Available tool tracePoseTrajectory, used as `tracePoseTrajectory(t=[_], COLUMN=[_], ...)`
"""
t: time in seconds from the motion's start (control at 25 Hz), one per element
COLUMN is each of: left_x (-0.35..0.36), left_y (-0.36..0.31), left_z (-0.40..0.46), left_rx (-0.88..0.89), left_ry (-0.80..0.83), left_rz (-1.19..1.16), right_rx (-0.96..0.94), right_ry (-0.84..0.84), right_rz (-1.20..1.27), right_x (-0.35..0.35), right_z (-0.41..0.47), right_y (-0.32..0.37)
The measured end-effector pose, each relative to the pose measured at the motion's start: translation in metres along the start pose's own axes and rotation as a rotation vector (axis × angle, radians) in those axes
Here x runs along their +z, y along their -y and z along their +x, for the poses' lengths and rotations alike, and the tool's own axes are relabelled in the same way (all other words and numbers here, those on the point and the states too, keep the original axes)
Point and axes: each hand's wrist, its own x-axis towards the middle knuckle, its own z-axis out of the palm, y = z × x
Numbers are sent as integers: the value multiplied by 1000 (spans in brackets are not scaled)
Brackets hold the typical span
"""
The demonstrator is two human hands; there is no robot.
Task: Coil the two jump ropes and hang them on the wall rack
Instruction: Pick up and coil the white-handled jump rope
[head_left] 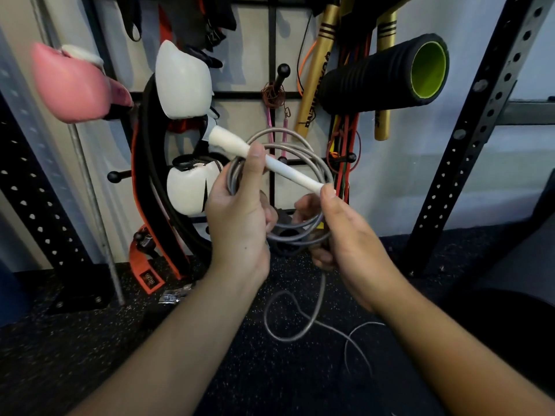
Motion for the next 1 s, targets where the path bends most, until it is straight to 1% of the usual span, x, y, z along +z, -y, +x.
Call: tracePoseTrajectory(t=[0.08, 0.16, 0.24, 0.32, 0.4, 0.44, 0.52, 0.56, 0.6, 0.64, 0.68, 0.72, 0.8, 0.84, 0.88, 0.92, 1.0], left_x=[2, 2, -1, -7, -20, -28, -37, -36, -31, -25, -20, -16, -12, -13, -13, -14, -14], left_y=[3, 4, 3, -3, -16, -27, -50, -59, -64, -64, -60, -55, -47, -45, -42, -40, -37], left_z=[-3, -4, 0, 11, 28, 36, 43, 39, 33, 25, 20, 16, 11, 10, 10, 11, 12], left_rx=[-13, -69, -141, -194, -143, -73, 112, 174, 201, 202, 182, 125, -132, -253, -298, -283, -179], left_ry=[-19, -17, 16, 96, 236, 322, 554, 684, 804, 896, 950, 972, 982, 986, 987, 979, 957], left_rz=[-15, -50, -74, -53, 91, 240, 691, 918, 1090, 1197, 1245, 1245, 1158, 1139, 1161, 1197, 1238], right_rx=[-2, 5, 7, -22, -64, -82, -117, -134, -141, -131, -113, -97, -70, -73, -91, -114, -173], right_ry=[-41, -56, -57, -42, 8, 39, 114, 166, 217, 265, 306, 341, 380, 371, 354, 328, 271], right_rz=[104, 174, 127, -14, -166, -247, -422, -487, -523, -534, -548, -577, -629, -661, -698, -720, -711], right_x=[5, 4, -2, -12, -24, -29, -33, -32, -29, -26, -24, -23, -23, -25, -27, -29, -32], right_z=[-3, -2, 1, 3, 4, 4, 2, 1, 0, -1, 0, 0, 0, 2, 2, 3, 4], right_y=[5, 10, 15, 21, 28, 30, 32, 32, 30, 29, 28, 27, 26, 25, 25, 24, 25])
